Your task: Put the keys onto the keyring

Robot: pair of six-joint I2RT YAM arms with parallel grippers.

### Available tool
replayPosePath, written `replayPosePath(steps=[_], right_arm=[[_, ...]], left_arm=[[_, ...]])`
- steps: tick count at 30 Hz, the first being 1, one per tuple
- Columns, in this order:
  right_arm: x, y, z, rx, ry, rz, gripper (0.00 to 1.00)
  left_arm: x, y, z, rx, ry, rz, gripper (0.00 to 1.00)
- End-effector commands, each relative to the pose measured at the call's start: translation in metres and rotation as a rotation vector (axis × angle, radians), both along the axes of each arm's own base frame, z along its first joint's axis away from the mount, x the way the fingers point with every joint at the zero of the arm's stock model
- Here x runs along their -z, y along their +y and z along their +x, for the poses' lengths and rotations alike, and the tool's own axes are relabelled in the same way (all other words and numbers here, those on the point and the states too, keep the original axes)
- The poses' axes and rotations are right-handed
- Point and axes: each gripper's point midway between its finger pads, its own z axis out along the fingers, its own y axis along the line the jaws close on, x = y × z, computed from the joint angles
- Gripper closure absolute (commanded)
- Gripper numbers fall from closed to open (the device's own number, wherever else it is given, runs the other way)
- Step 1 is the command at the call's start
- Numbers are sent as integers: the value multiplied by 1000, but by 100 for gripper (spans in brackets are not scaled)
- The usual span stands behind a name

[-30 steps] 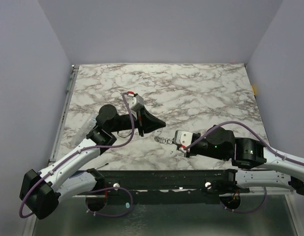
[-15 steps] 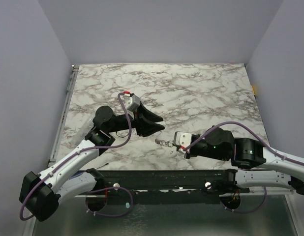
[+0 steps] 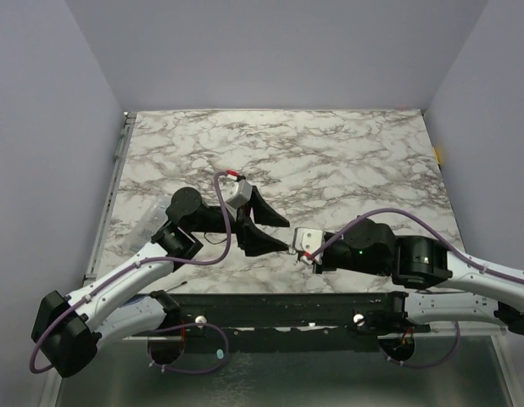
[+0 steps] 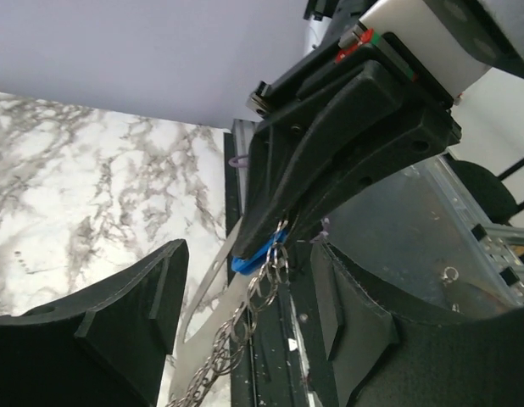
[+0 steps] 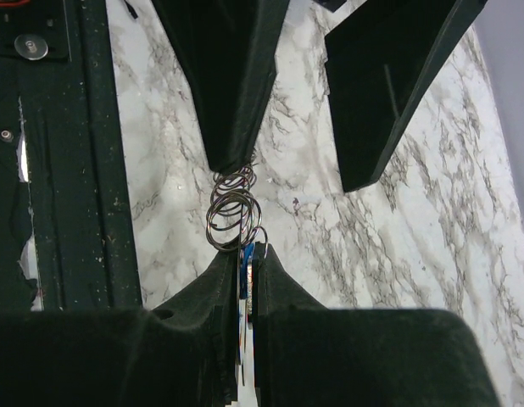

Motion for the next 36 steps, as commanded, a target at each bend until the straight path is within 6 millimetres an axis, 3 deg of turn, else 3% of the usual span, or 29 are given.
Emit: replayPosePath(steps=[1, 6, 19, 20, 23, 25, 36], right_arm=[[-15, 3, 2, 8, -9, 28, 99], [-17, 4, 4, 12, -22, 22, 99], [-18, 9, 3, -1, -19, 29, 99], [-17, 9, 3, 1, -18, 27, 99], [-16, 9, 3, 1, -17, 27, 99], [-16, 8, 3, 2, -18, 27, 99], [-11, -1, 1, 17, -1, 17, 99]], left_arm=[[9, -4, -17, 89, -1, 16, 33], [13, -7, -21, 104, 7, 25, 35], [28, -15, -20, 102, 35, 70, 57], [29, -16, -20, 101, 33, 74, 62], [30, -17, -14, 71, 28, 87, 88], [31, -17, -12, 58, 26, 96, 99], [27, -17, 2, -11, 47, 124, 100]])
